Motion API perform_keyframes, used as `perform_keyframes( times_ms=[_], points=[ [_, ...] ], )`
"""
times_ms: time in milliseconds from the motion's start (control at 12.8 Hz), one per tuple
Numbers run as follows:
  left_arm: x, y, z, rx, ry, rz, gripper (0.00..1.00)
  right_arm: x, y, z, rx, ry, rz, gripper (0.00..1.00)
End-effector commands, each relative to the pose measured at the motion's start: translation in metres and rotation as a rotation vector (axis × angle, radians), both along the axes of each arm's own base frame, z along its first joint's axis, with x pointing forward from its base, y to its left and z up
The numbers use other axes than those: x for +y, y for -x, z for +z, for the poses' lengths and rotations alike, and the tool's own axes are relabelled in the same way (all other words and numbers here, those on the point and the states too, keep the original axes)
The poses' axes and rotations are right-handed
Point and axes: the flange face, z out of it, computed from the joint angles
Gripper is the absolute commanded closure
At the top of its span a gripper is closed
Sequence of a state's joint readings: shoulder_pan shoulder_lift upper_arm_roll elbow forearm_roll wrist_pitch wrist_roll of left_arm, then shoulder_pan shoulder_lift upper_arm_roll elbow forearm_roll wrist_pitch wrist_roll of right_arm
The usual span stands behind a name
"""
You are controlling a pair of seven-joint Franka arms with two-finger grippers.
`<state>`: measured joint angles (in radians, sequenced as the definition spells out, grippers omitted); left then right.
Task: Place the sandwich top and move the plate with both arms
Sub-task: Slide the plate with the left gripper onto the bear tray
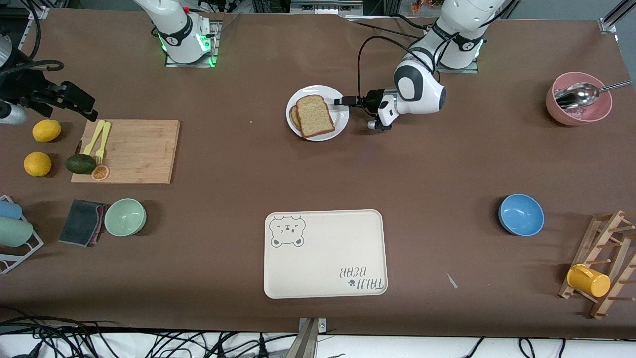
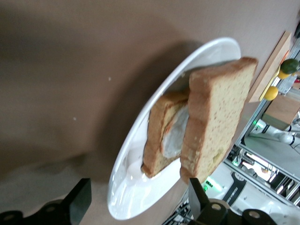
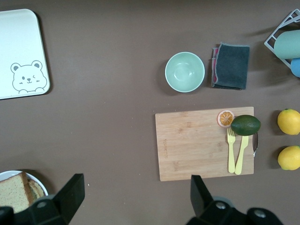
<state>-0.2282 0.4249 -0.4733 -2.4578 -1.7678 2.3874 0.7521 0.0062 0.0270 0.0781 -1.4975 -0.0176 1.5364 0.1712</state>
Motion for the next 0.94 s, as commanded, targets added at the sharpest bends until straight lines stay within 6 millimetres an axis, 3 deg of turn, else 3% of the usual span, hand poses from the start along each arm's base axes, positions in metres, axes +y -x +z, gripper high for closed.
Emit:
perform_keyframes(
  times_ms=[0, 312, 546, 624, 858],
  points=[
    [0.0, 0.008, 0.002, -0.108, 0.022, 0.043, 0.12, -0.004, 0.003, -0.002, 0.002, 0.022, -0.009, 0.0],
    [-0.005, 0.013, 0.0, -0.11, 0.028, 0.044, 0.15, -0.003, 0.002, -0.003, 0.0, 0.023, 0.02, 0.0],
    [-0.013, 0.024, -0.008, -0.093, -0.001, 0.044, 0.29, 0.001, -0.001, -0.007, 0.003, 0.021, 0.016, 0.0],
    [-0.014, 0.023, -0.01, -0.093, -0.009, 0.044, 0.36, -0.003, -0.001, -0.007, 0.006, 0.017, 0.01, 0.0],
    [-0.014, 0.023, -0.011, -0.091, -0.009, 0.045, 0.69, -0.009, 0.001, -0.012, 0.031, 0.02, -0.004, 0.0]
  ],
)
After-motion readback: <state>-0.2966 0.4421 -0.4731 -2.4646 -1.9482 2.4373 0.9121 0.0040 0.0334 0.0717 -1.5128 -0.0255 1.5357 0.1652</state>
